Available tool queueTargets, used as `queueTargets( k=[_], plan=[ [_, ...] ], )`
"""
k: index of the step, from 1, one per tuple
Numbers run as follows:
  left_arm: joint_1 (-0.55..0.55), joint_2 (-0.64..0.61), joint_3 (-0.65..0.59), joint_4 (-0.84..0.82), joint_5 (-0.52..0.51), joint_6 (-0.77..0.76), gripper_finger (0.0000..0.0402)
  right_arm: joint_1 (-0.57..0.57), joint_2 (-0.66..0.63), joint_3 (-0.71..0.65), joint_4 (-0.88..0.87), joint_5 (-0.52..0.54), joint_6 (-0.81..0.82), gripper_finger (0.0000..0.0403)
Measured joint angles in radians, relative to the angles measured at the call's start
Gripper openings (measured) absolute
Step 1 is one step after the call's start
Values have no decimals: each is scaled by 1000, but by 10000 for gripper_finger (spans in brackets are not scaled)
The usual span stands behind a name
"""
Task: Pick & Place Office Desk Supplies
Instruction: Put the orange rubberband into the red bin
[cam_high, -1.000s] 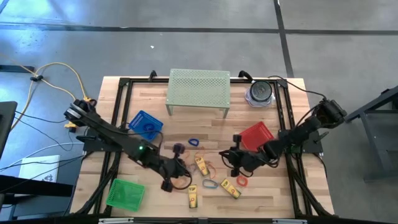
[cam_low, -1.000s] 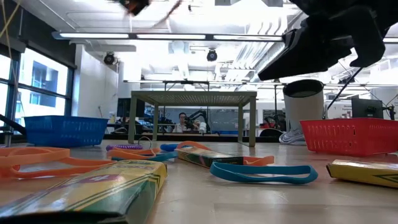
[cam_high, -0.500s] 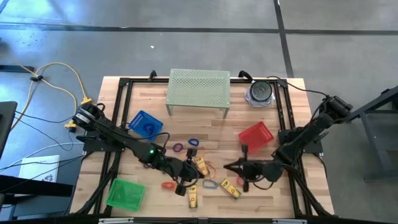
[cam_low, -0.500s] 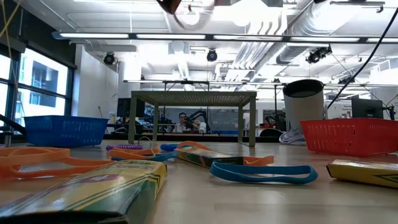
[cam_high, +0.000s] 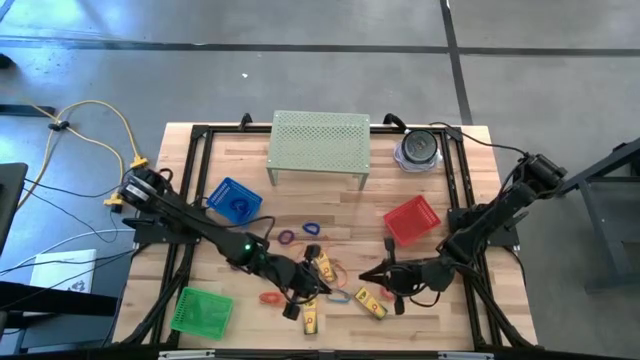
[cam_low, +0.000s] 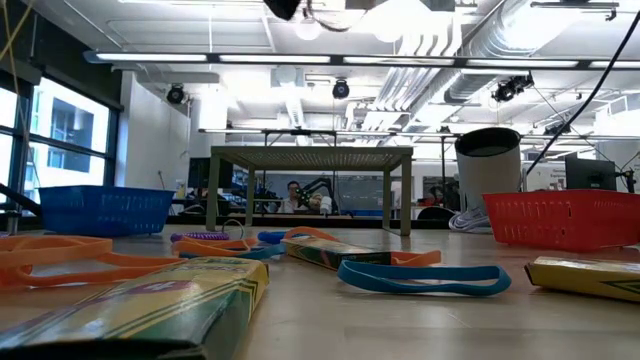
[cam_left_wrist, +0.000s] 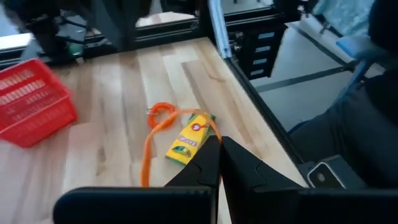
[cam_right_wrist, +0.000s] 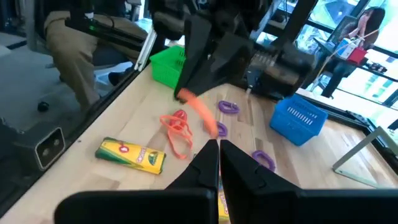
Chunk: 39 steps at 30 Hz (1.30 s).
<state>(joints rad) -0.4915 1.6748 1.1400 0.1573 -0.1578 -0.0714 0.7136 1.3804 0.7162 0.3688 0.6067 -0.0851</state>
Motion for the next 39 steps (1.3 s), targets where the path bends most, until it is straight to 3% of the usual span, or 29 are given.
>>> queueTargets(
  k=[7,14,19,27,35,39],
  plan=[
    [1,26,0,39,40,3,1,29,1,-1,110,7,-62,30],
    [4,26,0,45,39,4,1,46,1,-1,161,97,-69,144],
    [22,26,0,50,39,4,1,28,1,-1,148,30,-34,199],
    [71,26,0,61,39,-102,1,-58,2,-1,91,-47,-2,207],
    [99,26,0,61,37,-155,1,-162,2,-1,-16,-265,131,193],
    [98,25,0,61,38,-166,1,-199,23,-1,-2,-301,129,186]
  ],
)
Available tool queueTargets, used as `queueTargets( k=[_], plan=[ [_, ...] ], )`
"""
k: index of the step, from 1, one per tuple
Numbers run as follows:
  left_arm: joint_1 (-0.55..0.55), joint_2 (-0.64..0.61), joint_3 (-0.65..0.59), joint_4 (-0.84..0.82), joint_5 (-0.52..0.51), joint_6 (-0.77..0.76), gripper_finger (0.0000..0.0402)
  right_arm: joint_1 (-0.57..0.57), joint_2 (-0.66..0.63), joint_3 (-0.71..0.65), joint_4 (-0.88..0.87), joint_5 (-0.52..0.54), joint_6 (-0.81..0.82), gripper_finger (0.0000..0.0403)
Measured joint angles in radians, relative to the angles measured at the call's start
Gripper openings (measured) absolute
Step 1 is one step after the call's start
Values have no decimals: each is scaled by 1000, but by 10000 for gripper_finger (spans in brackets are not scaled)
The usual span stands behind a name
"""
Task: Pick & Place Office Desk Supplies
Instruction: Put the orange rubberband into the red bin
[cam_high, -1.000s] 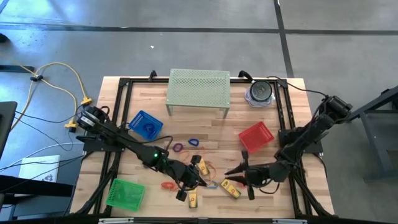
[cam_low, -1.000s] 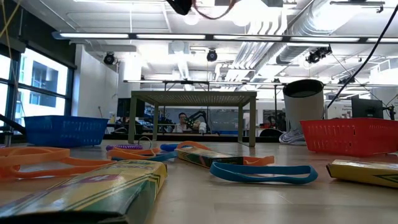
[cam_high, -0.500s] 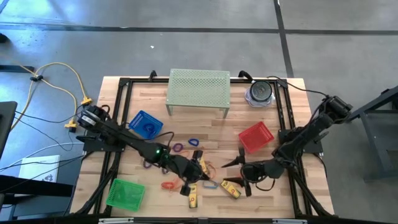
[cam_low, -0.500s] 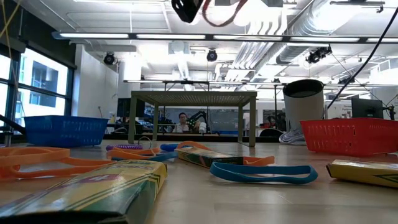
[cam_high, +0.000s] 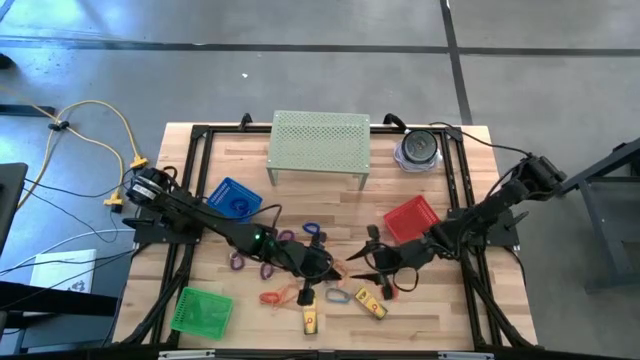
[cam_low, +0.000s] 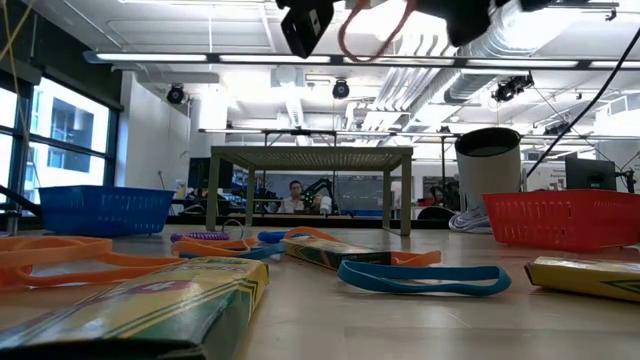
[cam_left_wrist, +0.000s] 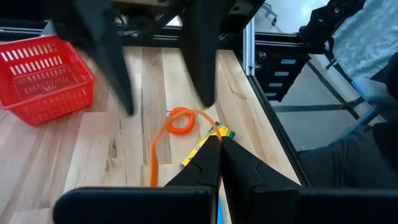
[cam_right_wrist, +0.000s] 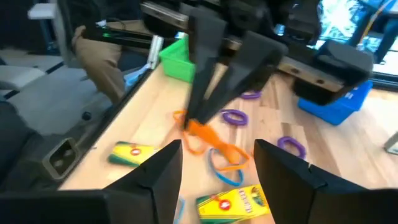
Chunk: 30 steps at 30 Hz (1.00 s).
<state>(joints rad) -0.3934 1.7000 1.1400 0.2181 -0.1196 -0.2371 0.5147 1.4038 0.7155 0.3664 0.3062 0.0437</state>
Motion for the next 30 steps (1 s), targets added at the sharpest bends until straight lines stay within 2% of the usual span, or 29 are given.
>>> queueTargets(
  k=[4,11,17,21,27,30],
  plan=[
    [0,0,0,0,0,-5,1,-20,31,0,33,-16,-47,183],
    [-4,0,0,0,0,-23,1,-64,88,0,112,-159,-72,183],
    [-8,0,0,0,0,-26,1,-70,92,0,124,-176,-92,176],
    [-8,0,0,0,0,-23,1,-69,92,0,123,-179,-98,134],
    [-8,0,0,-1,0,-22,1,-69,92,0,121,-179,-125,20],
    [-8,-1,0,-5,0,-22,1,-69,92,0,121,-179,-123,7]
  ],
)
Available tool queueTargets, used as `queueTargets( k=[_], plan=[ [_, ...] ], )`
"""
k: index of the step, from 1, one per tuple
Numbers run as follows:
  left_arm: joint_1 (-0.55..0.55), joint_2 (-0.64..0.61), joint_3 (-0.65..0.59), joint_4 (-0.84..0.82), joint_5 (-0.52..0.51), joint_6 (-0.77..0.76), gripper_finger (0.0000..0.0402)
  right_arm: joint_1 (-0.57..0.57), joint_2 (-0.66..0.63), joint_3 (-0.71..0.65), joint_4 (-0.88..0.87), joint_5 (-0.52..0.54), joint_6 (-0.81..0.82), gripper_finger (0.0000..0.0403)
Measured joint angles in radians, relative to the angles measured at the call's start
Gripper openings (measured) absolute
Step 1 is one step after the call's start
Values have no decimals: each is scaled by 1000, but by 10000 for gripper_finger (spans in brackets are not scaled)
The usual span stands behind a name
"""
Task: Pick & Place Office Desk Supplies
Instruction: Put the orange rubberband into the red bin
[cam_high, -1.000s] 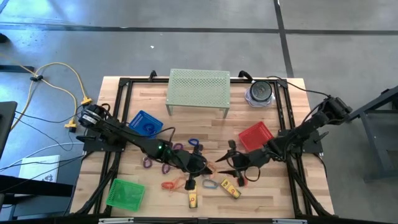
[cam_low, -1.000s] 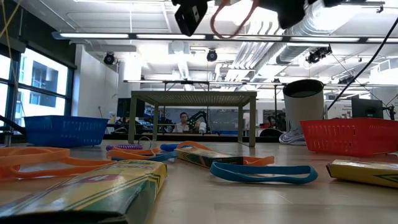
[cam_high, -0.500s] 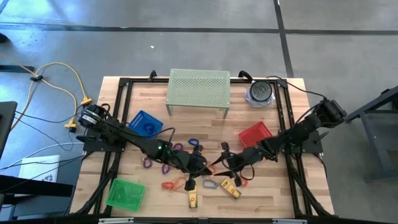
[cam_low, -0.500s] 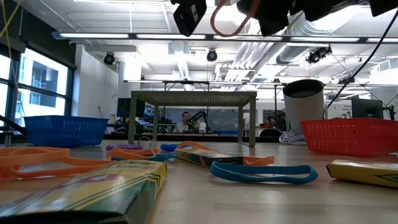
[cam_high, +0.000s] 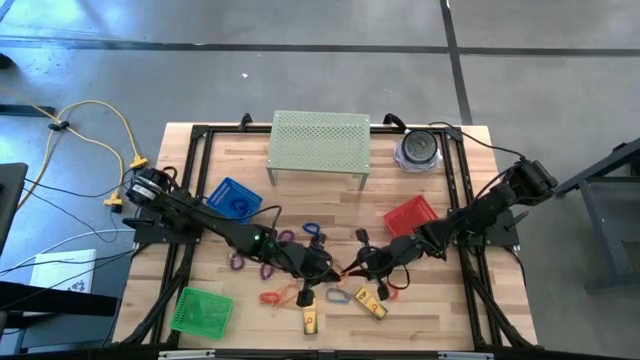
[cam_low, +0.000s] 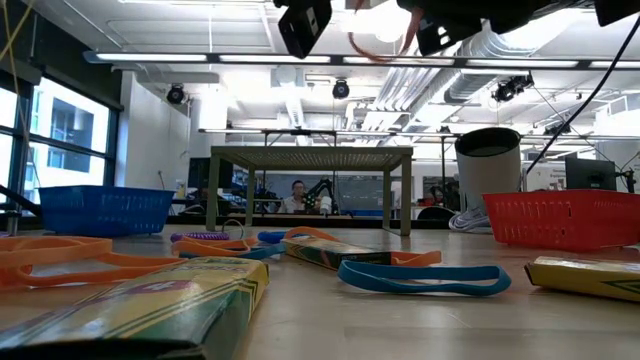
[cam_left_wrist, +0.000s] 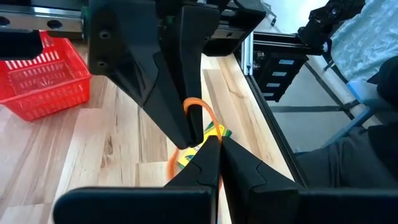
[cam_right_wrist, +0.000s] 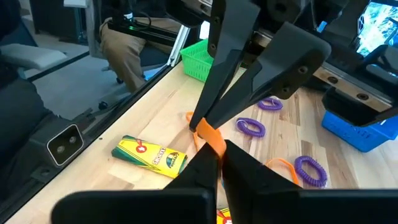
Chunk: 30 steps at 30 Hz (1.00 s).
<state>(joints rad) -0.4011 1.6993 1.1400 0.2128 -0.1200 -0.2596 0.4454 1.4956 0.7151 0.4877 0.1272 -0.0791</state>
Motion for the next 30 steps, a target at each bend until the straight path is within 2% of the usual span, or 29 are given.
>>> queueTargets(
  k=[9,14,23,30],
  plan=[
    [-1,0,0,-24,-24,73,9,0,0,0,-1,-5,7,3],
    [-17,0,0,-22,-77,94,55,0,0,0,-12,-27,23,3],
    [-28,0,0,-10,-78,45,159,1,0,0,-20,-30,30,3],
    [-21,0,0,10,-106,58,185,1,0,0,-33,-30,34,3]
  ],
)
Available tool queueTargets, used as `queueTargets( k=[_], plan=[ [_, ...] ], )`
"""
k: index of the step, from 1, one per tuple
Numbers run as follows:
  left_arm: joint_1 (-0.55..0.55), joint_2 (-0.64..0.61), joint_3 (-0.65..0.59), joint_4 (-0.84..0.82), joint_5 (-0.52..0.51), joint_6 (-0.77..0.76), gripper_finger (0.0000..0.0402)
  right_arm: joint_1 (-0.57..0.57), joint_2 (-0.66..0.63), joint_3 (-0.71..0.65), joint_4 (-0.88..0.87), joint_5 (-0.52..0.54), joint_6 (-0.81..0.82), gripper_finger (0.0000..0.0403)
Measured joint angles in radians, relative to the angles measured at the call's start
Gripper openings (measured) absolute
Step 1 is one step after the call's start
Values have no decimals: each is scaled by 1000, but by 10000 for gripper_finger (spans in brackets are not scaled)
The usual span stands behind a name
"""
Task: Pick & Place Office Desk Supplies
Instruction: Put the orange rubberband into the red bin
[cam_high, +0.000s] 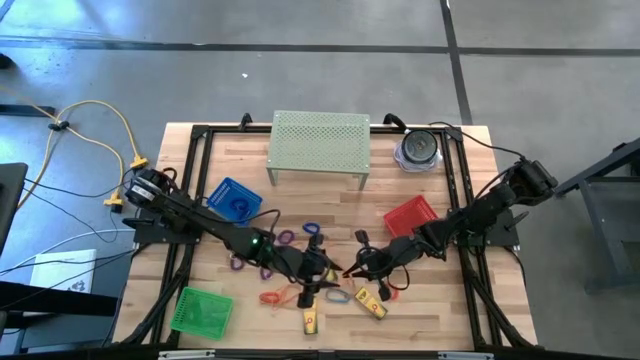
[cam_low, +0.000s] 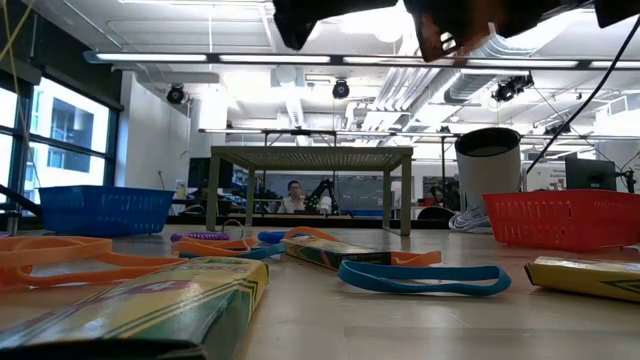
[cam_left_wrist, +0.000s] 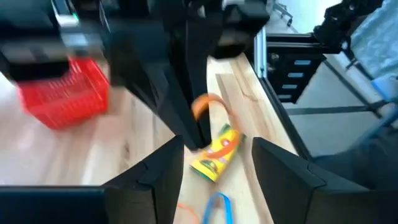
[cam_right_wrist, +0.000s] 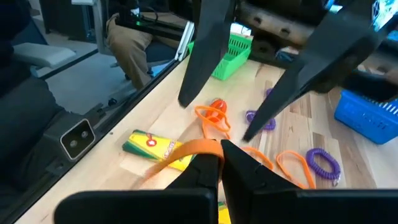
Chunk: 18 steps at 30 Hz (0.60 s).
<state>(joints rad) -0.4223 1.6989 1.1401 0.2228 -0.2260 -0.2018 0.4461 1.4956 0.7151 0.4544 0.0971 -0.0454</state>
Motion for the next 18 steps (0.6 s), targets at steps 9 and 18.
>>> queueTargets(
  k=[9,18],
  plan=[
    [28,0,0,6,-15,13,186,27,-2,0,-90,70,55,3],
    [28,0,0,6,-15,12,186,89,-108,0,-345,272,196,3]
  ],
)
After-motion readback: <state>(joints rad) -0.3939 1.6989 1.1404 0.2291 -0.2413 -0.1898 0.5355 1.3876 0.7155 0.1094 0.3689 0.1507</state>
